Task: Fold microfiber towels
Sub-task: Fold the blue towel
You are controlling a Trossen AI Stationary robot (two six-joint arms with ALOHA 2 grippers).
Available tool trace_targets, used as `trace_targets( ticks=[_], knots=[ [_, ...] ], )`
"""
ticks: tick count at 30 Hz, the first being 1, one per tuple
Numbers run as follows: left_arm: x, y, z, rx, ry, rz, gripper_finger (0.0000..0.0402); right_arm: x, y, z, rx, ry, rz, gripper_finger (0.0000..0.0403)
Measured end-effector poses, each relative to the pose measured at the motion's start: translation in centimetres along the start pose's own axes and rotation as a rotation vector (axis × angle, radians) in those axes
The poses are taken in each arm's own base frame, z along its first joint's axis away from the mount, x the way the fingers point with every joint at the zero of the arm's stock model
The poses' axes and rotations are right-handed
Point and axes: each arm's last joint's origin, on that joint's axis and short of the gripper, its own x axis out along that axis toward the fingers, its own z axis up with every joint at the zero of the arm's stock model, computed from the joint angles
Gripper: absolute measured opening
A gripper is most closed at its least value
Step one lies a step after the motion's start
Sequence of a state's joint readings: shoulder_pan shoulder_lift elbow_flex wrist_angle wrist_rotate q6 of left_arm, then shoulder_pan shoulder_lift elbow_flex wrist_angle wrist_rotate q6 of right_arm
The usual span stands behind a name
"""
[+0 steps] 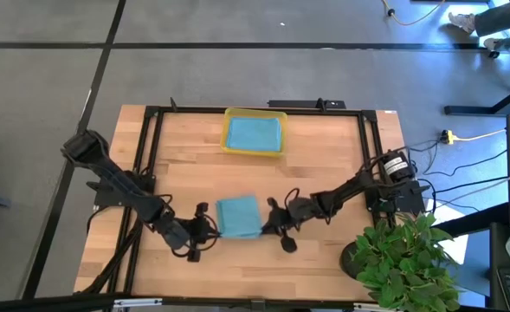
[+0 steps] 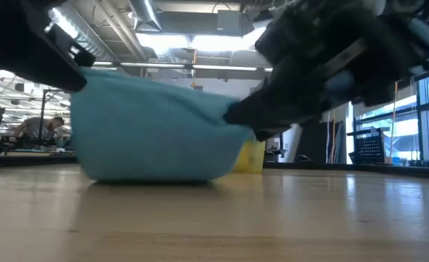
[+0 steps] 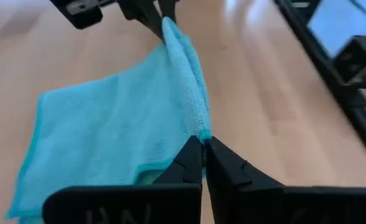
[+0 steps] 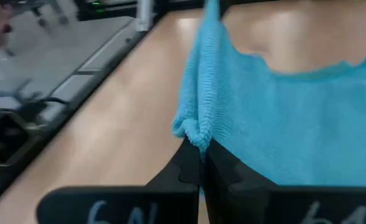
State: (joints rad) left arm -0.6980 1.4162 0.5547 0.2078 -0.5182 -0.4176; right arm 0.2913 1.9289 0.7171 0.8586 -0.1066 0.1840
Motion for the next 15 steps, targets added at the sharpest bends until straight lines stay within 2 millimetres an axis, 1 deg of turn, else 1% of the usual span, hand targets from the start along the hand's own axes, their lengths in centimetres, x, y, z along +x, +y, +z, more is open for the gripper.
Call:
trace_targets(
  ticks=[2,5,7,8,11,15],
  knots=[
    [0.1,-0.8,0.1,-0.005,-0.007,-0.035,0.0000,0.4,1.4,0.2,0.002,-0.005,0.038,0.0002],
    [0.0,-2.4,0.8,-0.015,-0.029,-0.091,0.0000,0.9,3.5,0.9,-0.014,-0.023,0.096,0.0002],
    [-0.1,-3.0,1.1,0.001,-0.042,-0.106,0.0000,1.2,4.3,1.3,-0.022,-0.031,0.116,0.0002],
    [-0.1,-3.1,1.1,0.006,-0.045,-0.102,0.0000,1.3,4.3,1.4,-0.018,-0.031,0.114,0.0002],
    [0.1,-2.4,0.6,-0.003,-0.013,-0.063,0.0000,1.3,2.7,1.5,0.037,-0.020,0.050,0.0002],
    [0.8,-0.4,-0.7,-0.064,0.051,-0.003,0.0000,1.1,0.1,1.5,0.111,0.005,-0.051,0.0002]
  ],
)
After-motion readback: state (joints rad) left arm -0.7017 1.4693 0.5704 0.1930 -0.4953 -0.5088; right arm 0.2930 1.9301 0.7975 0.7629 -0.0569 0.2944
